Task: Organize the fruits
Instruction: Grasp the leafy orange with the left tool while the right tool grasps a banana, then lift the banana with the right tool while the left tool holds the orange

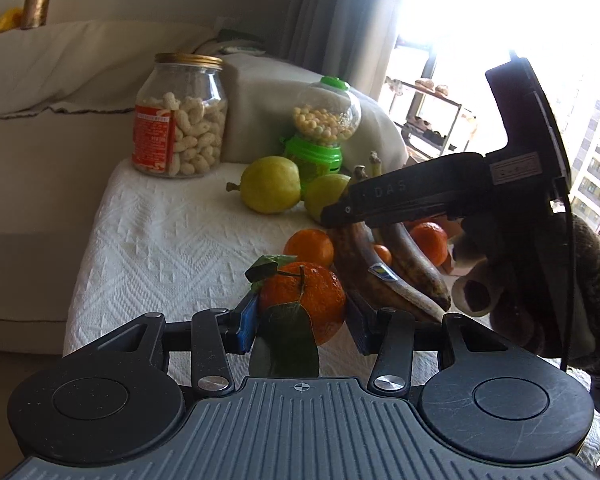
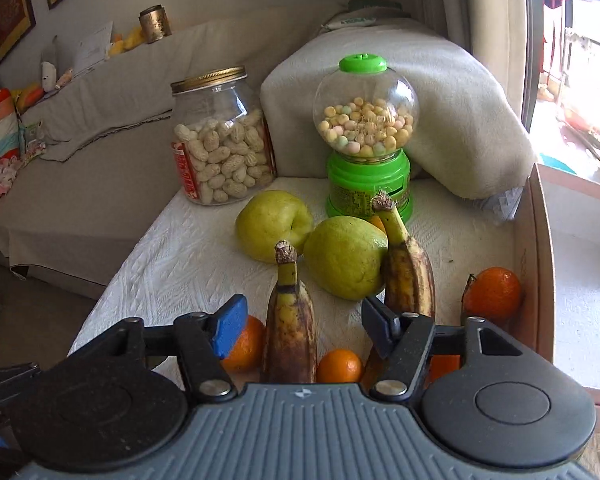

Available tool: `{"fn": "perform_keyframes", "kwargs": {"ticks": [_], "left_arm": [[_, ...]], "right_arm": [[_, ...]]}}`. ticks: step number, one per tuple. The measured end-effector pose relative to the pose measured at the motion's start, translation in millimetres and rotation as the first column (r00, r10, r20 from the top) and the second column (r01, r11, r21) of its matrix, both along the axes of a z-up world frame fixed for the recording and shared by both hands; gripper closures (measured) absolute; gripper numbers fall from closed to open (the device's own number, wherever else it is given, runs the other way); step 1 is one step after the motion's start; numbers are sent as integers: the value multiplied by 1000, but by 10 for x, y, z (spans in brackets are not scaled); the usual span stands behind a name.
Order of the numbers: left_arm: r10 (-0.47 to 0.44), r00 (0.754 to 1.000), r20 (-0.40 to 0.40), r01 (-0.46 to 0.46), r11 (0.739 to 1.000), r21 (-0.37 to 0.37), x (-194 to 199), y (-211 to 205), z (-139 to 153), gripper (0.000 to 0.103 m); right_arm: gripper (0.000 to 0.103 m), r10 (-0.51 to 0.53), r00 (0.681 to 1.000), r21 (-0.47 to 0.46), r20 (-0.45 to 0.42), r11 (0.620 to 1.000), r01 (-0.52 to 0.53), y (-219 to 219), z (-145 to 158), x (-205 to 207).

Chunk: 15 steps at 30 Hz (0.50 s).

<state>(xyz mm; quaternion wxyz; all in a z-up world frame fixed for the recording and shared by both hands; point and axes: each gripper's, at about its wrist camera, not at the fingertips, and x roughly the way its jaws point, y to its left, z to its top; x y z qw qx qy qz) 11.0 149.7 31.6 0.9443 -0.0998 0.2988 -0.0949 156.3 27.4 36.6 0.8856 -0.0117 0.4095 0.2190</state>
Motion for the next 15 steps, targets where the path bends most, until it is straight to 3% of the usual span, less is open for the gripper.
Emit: {"fn": "perform_keyframes", "kwargs": {"ticks": [3, 6, 11, 15], "left_arm": [[3, 1000, -4, -3, 1000, -9, -12, 31, -13, 52], [4, 1000, -11, -5, 1000, -17, -14, 54, -28, 52], [-32, 999, -15, 31, 999, -29, -14, -35, -37, 52], [-98, 995, -22, 97, 994, -46, -10, -194, -39, 52]], "right_arm": [[57, 9, 999, 29, -51, 1000, -8, 25, -98, 111], [73, 21, 996, 80, -89, 997, -14, -36, -78, 92], [74, 31, 999, 144, -27, 989, -26, -313, 210, -224], [74, -26, 1000, 241, -2, 970, 26, -819, 450, -525]]}}
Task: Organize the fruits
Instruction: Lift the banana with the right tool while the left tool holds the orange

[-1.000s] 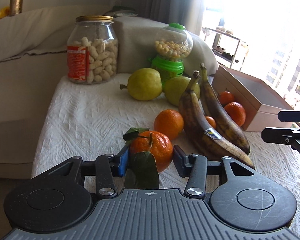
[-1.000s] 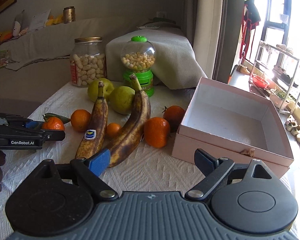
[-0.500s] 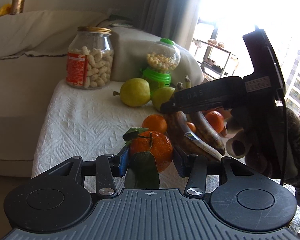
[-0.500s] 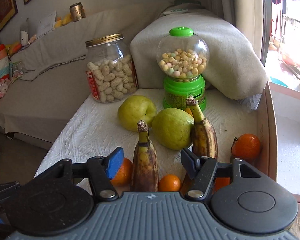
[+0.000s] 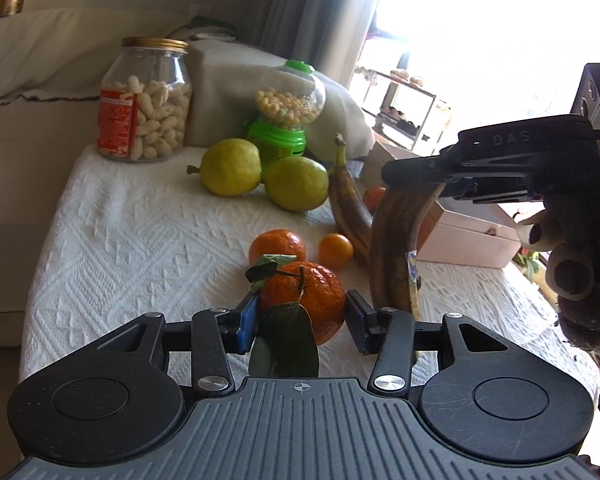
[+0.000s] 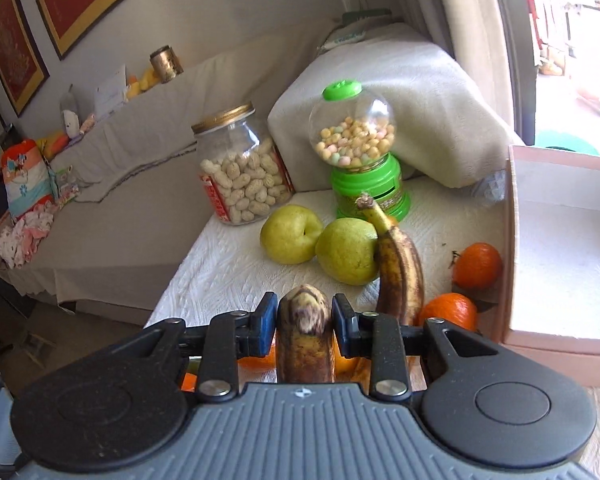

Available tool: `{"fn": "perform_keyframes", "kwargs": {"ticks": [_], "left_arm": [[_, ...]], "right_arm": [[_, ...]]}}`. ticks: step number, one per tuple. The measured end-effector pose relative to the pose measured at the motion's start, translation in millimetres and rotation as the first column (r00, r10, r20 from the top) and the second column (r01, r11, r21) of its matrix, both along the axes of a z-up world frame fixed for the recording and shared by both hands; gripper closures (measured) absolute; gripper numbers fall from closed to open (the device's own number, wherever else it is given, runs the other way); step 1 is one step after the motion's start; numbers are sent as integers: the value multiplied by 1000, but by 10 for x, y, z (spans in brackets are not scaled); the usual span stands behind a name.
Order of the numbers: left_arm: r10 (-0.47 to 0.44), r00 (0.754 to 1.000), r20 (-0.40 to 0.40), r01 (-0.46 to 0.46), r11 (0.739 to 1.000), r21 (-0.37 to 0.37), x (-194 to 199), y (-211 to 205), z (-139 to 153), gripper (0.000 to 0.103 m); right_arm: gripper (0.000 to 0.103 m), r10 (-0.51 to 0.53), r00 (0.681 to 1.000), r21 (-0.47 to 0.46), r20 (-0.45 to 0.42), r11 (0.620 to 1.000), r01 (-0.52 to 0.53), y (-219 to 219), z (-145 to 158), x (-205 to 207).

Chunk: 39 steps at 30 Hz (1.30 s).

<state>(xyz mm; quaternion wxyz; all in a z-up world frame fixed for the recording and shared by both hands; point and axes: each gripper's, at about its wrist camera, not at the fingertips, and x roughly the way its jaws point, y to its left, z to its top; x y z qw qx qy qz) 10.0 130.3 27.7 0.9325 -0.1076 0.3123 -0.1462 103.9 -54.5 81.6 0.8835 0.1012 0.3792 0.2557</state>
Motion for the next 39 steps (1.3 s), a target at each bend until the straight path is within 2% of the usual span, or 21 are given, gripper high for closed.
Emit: {"fn": "perform_keyframes", "kwargs": {"ticks": [4, 8, 11, 16, 19, 21, 22, 25, 27, 28, 30, 34, 36, 39], "left_arm": [[-73, 997, -6, 73, 997, 2, -5, -218, -6, 52], [-145, 989, -14, 145, 989, 16, 6, -451, -19, 52], [-189, 982, -28, 190, 981, 31, 12, -625, -55, 52], [-226, 973, -56, 229, 972, 50, 54, -817, -88, 52], [-201, 978, -47, 204, 977, 60, 88, -770, -16, 52], [-139, 990, -30, 141, 984, 105, 74, -707, 54, 52], [-110, 994, -21, 112, 985, 129, 76, -687, 71, 52], [-13, 1000, 5, 12, 981, 193, 59, -579, 103, 52], [23, 1000, 3, -23, 980, 199, 39, -488, 105, 52], [30, 1000, 1, -30, 981, 194, 31, -459, 100, 52], [45, 999, 2, -45, 984, 175, 3, -389, 87, 52], [53, 999, 3, -53, 988, 143, -56, -341, 63, 52], [41, 999, -1, -40, 991, 126, -73, -352, 59, 52], [9, 1000, -4, -8, 995, 96, -92, -384, 58, 52]], "right_arm": [[74, -74, 997, 109, -37, 991, 78, -581, 29, -216], [74, -176, 977, 168, -123, 966, 196, -1122, -196, -347], [74, -235, 958, 158, -165, 952, 261, -1330, -389, -386], [74, -293, 948, 93, -121, 948, 305, -1428, -415, -436], [73, -305, 948, 11, -92, 952, 307, -1375, -349, -532], [64, -294, 947, 12, -130, 954, 298, -1305, -366, -608], [57, -278, 945, 21, -173, 958, 286, -1238, -406, -671], [54, -261, 936, -8, -235, 964, 267, -943, -471, -782], [49, -274, 932, -48, -238, 962, 270, -734, -480, -791], [42, -287, 931, -90, -227, 958, 274, -585, -488, -778], [38, -297, 933, -174, -202, 949, 264, -330, -507, -730], [36, -277, 942, -315, -188, 926, 210, 63, -655, -627], [36, -272, 952, -358, -140, 910, 208, 150, -666, -654], [47, -223, 964, -350, -145, 923, 161, 75, -643, -726]]}}
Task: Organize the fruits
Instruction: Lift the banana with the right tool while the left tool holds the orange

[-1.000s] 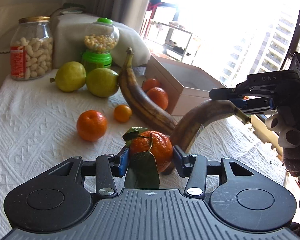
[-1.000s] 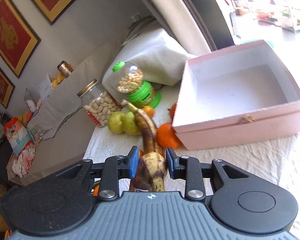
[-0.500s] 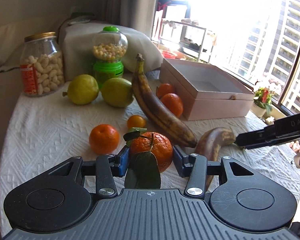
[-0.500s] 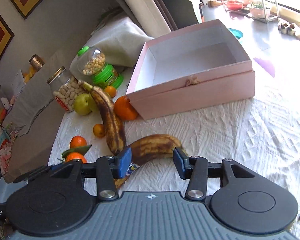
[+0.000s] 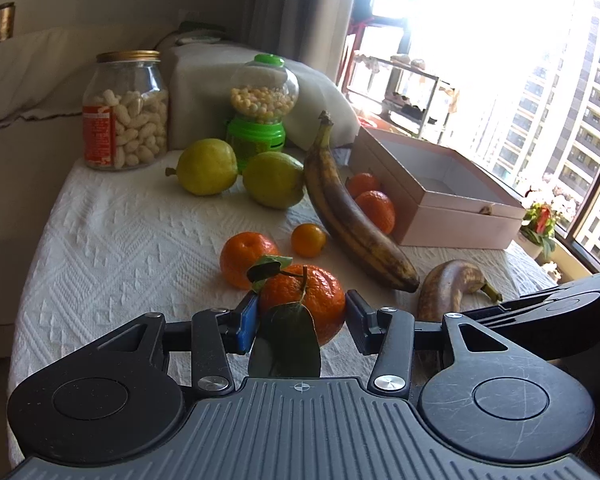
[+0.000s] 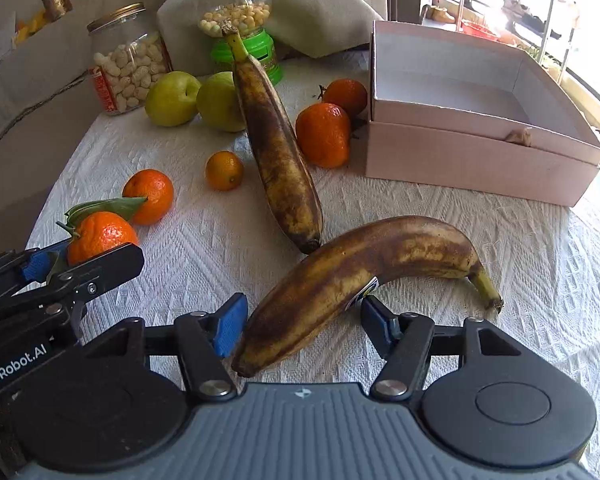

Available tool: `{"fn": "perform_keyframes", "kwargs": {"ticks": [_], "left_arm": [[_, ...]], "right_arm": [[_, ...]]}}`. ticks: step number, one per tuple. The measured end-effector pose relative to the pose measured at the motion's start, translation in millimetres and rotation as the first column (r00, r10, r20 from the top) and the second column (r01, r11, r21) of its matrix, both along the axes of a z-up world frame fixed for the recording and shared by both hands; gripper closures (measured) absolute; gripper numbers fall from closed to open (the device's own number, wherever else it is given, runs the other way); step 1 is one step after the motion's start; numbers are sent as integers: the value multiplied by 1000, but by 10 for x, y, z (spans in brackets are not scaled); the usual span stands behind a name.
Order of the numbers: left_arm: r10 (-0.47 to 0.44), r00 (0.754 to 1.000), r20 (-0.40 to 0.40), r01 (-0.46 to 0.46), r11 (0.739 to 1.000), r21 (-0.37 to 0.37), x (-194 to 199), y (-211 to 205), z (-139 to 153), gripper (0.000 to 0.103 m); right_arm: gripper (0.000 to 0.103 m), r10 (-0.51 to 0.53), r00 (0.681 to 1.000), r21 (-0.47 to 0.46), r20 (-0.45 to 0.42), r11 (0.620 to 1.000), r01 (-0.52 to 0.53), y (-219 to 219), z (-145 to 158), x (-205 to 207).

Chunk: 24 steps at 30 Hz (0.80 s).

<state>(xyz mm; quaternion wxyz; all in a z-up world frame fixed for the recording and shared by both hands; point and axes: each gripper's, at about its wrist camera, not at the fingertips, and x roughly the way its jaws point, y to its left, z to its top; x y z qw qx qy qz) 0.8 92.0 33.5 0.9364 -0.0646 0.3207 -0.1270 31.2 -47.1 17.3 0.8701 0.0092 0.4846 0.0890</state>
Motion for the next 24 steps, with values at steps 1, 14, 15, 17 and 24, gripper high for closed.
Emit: {"fn": "perform_keyframes", "kwargs": {"ticks": [1, 14, 15, 17, 24], "left_arm": [[-11, 1000, -3, 11, 1000, -9, -3, -16, 1, 52], [-227, 972, -66, 227, 974, -4, -133, -636, -114, 52], [-228, 971, -68, 229, 973, 4, -142, -649, -119, 52], [-224, 972, -73, 225, 974, 16, -157, -649, -122, 52], [-203, 974, -97, 207, 977, 43, -183, -586, -126, 52]], "right_arm": [[53, 24, 1000, 7, -7, 1000, -24, -78, 18, -50], [70, 18, 999, -14, 42, 1000, -18, -940, 227, -694], [70, 17, 997, -12, 73, 1000, -16, -933, 254, -692], [64, 19, 993, 14, 120, 1000, -21, -907, 286, -630], [57, 9, 993, 1, 114, 1000, -10, -633, 76, -20]]}}
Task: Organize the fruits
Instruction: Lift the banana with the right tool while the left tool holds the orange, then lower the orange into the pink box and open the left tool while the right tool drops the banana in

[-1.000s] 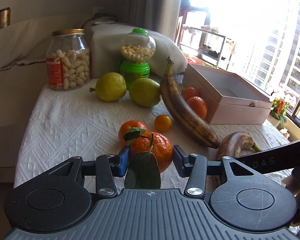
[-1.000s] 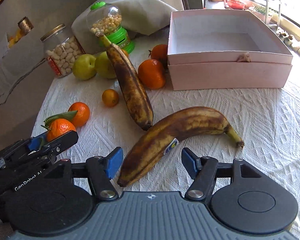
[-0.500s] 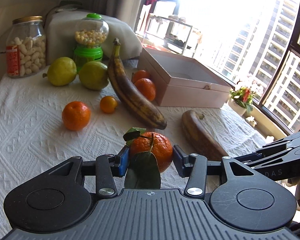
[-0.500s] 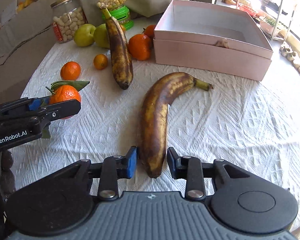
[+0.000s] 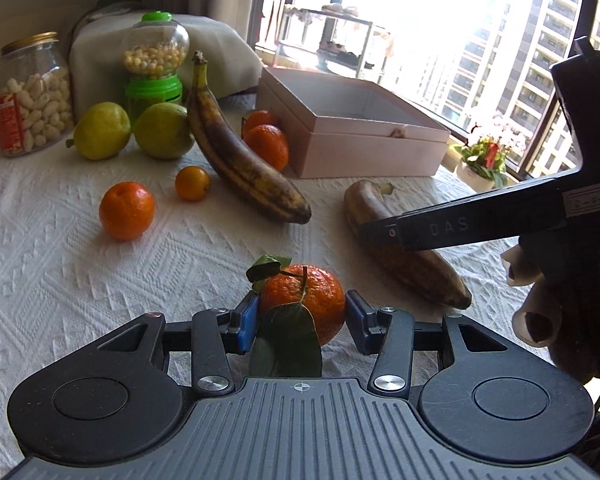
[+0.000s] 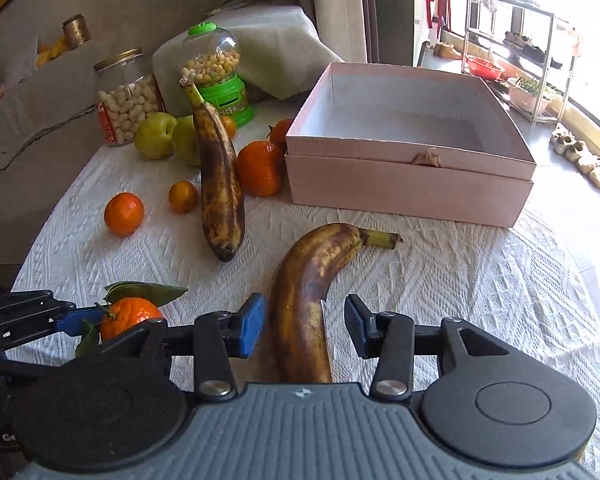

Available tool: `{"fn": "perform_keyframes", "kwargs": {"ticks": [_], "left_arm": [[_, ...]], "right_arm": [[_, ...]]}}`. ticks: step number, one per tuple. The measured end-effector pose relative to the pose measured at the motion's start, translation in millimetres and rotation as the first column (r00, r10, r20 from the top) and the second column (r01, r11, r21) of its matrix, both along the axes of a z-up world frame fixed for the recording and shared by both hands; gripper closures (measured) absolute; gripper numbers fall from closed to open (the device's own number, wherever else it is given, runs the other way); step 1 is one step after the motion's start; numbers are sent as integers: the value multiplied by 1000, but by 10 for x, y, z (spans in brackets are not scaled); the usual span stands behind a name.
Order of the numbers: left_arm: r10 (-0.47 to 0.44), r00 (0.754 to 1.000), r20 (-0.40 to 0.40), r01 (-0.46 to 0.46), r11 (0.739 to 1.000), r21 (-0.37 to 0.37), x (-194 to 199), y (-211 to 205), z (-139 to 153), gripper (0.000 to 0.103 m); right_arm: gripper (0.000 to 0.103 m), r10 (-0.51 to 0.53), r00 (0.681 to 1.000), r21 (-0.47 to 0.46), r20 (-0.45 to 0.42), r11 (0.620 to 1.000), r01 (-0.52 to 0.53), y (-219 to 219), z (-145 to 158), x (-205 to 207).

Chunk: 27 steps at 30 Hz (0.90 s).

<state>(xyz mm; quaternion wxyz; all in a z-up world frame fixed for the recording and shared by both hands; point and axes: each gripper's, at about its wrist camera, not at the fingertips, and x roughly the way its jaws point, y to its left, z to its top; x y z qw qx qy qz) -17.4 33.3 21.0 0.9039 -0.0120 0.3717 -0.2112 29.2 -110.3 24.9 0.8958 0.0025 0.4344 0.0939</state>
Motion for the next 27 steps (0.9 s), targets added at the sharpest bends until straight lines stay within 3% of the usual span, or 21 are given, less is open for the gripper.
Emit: {"fn": "perform_keyframes", "kwargs": {"ticks": [2, 5, 8, 14, 17, 20, 22, 27], "left_arm": [[-1, 1000, -3, 1, 1000, 6, -14, 1, -5, 52], [-3, 1000, -10, 3, 1000, 14, -13, -14, -17, 52], [-4, 1000, -12, 5, 1000, 17, 1, -31, -9, 52], [-7, 997, 78, 7, 1000, -7, 130, -29, 363, 52], [-23, 988, 151, 23, 1000, 2, 324, -135, 656, 52], [-65, 977, 205, 67, 998, -1, 682, -397, 927, 52], [-104, 974, 200, 111, 994, -23, 1022, -640, 1037, 52], [-209, 975, 72, 213, 975, -63, 1879, -1396, 887, 52]], "right_arm": [[57, -3, 1000, -41, -19, 999, 3, 84, -116, 97], [57, 37, 999, -124, 39, 992, -32, 202, -143, 44], [63, 75, 996, -127, 58, 990, -67, 206, -115, -26], [67, 31, 995, 149, 96, 988, -45, -290, 219, -222], [67, -23, 979, 265, 200, 964, -31, -619, 572, -361], [67, -70, 946, 279, 316, 960, -22, -854, 889, -483], [67, -107, 922, 282, 372, 959, -3, -1037, 1063, -540], [67, -191, 887, 240, 421, 966, 94, -1442, 1180, -592]]}}
